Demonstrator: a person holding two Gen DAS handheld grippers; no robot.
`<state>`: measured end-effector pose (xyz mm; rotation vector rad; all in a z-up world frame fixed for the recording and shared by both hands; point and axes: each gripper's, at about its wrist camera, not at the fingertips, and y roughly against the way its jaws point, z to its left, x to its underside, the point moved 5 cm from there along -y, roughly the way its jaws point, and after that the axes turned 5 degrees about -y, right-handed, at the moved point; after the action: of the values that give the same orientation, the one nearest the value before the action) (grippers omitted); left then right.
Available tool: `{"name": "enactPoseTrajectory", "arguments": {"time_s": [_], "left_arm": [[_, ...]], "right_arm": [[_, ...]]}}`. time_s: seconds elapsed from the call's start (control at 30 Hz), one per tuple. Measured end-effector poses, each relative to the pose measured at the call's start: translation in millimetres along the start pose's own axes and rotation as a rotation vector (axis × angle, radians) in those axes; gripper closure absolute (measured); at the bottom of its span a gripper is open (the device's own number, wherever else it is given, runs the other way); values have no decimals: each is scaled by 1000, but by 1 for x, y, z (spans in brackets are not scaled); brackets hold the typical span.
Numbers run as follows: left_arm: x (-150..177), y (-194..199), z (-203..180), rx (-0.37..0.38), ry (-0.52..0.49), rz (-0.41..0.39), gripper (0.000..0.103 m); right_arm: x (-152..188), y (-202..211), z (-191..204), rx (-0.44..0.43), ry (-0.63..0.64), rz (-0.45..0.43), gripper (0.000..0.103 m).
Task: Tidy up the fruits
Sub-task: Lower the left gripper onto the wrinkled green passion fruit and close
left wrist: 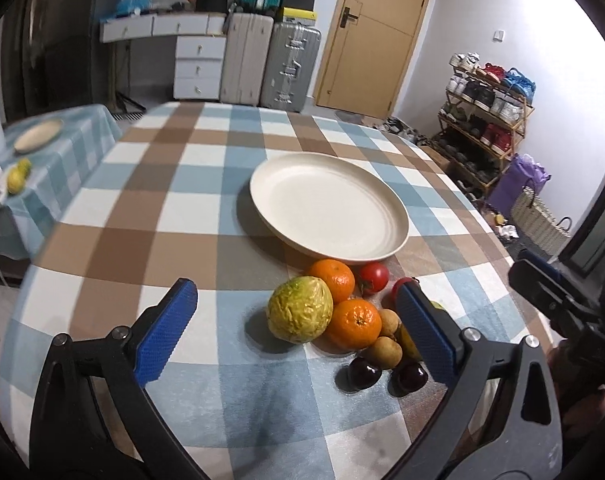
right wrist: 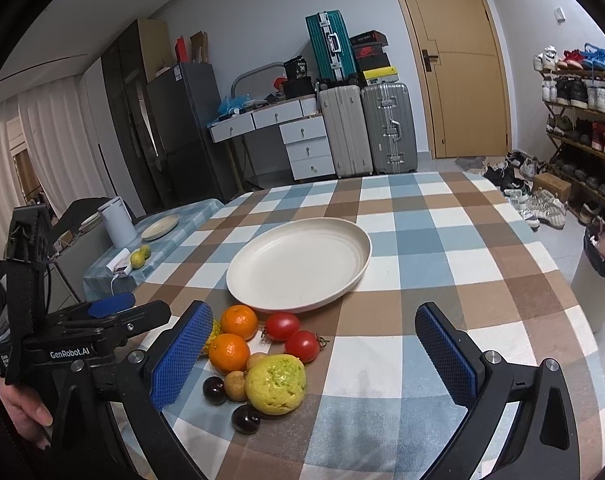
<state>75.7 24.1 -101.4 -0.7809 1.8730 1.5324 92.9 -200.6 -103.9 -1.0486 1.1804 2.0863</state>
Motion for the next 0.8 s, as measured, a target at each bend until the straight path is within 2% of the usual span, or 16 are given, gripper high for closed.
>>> {"name": "enactPoseTrajectory", "arguments": {"time_s": [0.1,0.23,0.47,0.67,0.8], "left_arm": [[3,-8,1,38,12,20,7],[6,-23,3,83,21,56,18],[8,-40,10,196,83,93,31],[8,-57,19,284,153,137,37],[8,-68,24,293,170,155,41]], "right_arm": [[3,-8,-5,0,-12,15,0],[7,-19,-10,-1,-30,36,0],[10,-35,-14,-12,-37,61,0],[11,-46,-18,-26,-64,82,0],[10,-51,-19,-25,-62,90,0]]}}
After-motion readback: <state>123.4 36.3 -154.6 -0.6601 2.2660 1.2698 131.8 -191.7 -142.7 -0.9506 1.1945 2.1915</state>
